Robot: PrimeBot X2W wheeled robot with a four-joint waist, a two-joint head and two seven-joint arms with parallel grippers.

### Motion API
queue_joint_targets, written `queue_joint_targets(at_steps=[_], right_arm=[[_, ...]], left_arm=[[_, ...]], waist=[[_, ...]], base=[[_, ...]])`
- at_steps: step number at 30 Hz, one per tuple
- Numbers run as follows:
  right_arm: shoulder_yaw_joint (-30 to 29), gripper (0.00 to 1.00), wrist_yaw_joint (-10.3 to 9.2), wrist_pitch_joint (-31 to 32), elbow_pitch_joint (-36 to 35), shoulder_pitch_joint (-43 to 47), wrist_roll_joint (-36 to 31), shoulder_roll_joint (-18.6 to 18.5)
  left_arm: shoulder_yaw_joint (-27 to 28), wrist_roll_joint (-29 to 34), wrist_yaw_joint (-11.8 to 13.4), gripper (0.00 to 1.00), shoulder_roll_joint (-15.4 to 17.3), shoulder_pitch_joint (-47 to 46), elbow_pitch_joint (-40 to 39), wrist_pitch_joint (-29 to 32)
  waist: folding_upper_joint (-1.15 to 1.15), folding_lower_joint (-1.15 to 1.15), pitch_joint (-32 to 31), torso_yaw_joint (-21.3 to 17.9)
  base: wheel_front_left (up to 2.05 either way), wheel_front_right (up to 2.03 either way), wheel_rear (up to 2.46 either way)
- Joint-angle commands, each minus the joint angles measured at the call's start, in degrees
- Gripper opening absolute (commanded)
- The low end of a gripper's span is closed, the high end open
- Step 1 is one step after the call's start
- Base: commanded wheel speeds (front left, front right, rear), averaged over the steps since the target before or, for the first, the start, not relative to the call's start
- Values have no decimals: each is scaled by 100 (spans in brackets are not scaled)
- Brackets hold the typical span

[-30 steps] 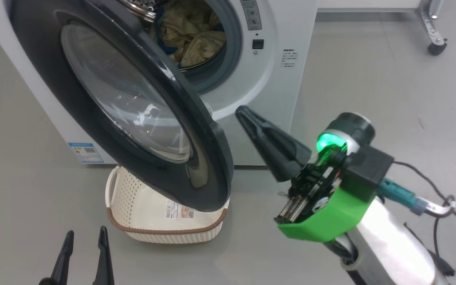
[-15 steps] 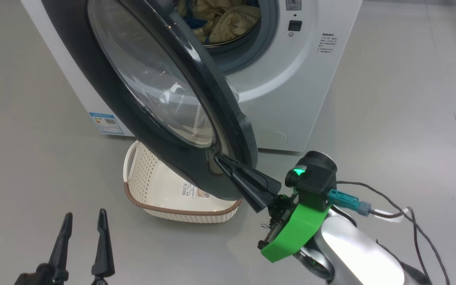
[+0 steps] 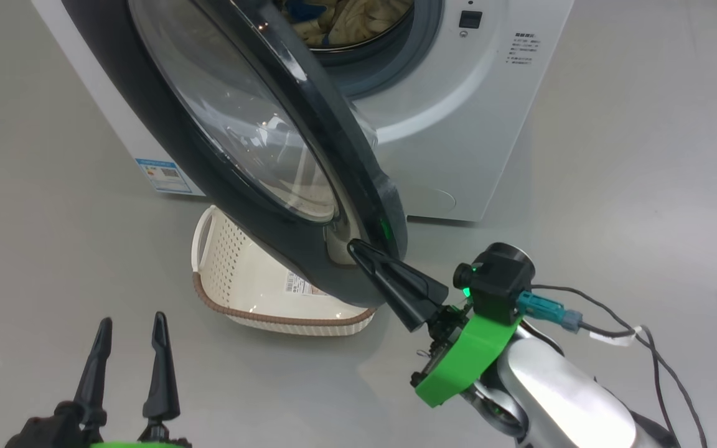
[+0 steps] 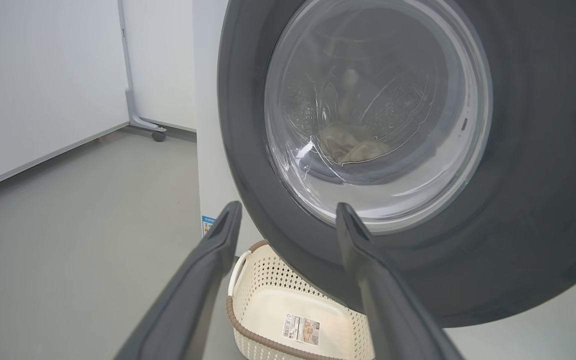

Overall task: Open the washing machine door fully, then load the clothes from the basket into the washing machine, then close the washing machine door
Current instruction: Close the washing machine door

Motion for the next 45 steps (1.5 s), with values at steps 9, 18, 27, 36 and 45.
queue_joint_targets(at_steps=[9,18,27,36,45], right_arm=[[-221,0,-16,-31,-136,-255,78,115],[-487,0,-16,-31,-150,-461,42,116],[-784,0,-16,-31,-140,-681,-50,116],[-1082,0,-16,-31,-60,-1061,-190,93],[-1267,0,-16,-31,-35,-1552,-262,20]], left_arm=[[137,38,2,100,1,-261,-242,-63],[88,50,2,100,1,-308,-274,-63],[128,76,2,100,1,-359,-333,-63],[125,96,2,100,1,-446,-420,-63],[230,190,2,100,13,-488,-511,-63]], waist=[[0,0,220,-9],[0,0,418,-74],[0,0,606,-126],[0,0,922,-120],[0,0,1259,-239]], base=[[0,0,0],[0,0,0],[0,0,0],[0,0,0],[0,0,0]])
